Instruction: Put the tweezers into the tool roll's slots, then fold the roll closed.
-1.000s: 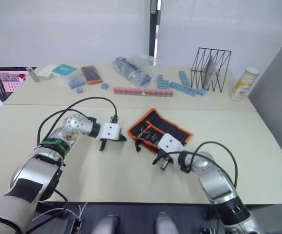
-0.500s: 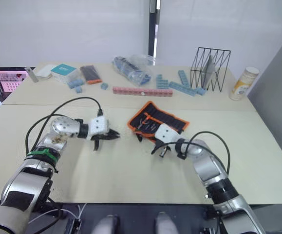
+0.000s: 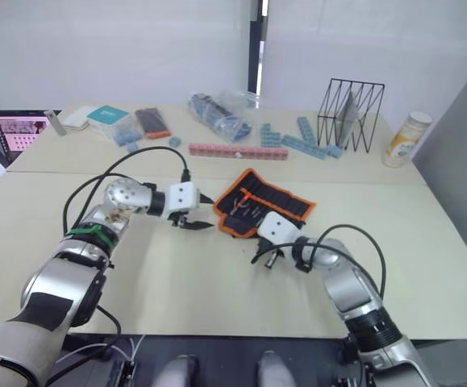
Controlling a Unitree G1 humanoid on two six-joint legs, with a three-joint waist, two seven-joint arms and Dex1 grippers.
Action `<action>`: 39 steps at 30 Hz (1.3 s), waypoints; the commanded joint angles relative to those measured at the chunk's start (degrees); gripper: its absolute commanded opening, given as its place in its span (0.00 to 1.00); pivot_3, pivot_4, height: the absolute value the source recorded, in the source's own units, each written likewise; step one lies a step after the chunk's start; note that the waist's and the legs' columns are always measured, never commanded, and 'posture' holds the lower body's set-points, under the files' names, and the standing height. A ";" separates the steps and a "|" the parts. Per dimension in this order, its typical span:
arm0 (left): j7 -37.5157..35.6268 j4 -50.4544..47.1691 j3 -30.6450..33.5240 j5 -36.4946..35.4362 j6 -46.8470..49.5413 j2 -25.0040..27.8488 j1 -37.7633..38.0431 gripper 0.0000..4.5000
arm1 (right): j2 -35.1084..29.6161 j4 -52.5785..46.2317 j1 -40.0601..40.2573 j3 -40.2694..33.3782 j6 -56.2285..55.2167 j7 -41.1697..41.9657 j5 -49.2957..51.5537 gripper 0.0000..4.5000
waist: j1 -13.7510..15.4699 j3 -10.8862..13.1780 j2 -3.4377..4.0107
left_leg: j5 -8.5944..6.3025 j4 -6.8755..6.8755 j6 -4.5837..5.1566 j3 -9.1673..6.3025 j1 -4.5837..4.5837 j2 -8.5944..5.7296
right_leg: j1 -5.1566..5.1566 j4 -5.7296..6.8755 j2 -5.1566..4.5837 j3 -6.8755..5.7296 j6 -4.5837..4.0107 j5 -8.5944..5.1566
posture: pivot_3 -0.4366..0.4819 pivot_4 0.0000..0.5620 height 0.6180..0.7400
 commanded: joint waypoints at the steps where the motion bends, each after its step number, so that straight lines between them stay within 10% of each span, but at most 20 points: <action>1: 4.84 1.57 -2.40 4.06 -4.25 -0.98 -2.70 0.70 | -0.42 -2.86 0.66 -1.75 0.74 -0.72 0.20 0.00 | 0.00 0.00 0.00 | 0.00 0.00 0.00 0.00 0.00 0.00 | 0.00 0.00 0.00 0.00 0.00 0.00 | 0.48 0.27 1.00; 10: 11.36 5.23 -4.39 8.03 -6.32 -4.31 -5.39 0.70 | -0.72 -3.73 2.06 -1.51 1.61 -1.35 -0.52 0.00 | 0.15 0.00 0.00 | 0.00 0.02 0.00 0.00 0.01 -0.01 | 0.01 0.01 0.00 0.01 0.01 0.00 | 0.48 0.27 1.00; 39: -5.40 5.09 0.47 1.59 -1.23 -8.57 -4.60 0.70 | -0.82 -2.57 1.26 -1.18 1.87 -1.69 -0.94 0.00 | -0.08 0.00 0.00 | 0.00 0.03 0.00 -0.01 0.02 -0.02 | 0.03 0.03 0.00 0.03 0.03 0.01 | 0.48 0.27 1.00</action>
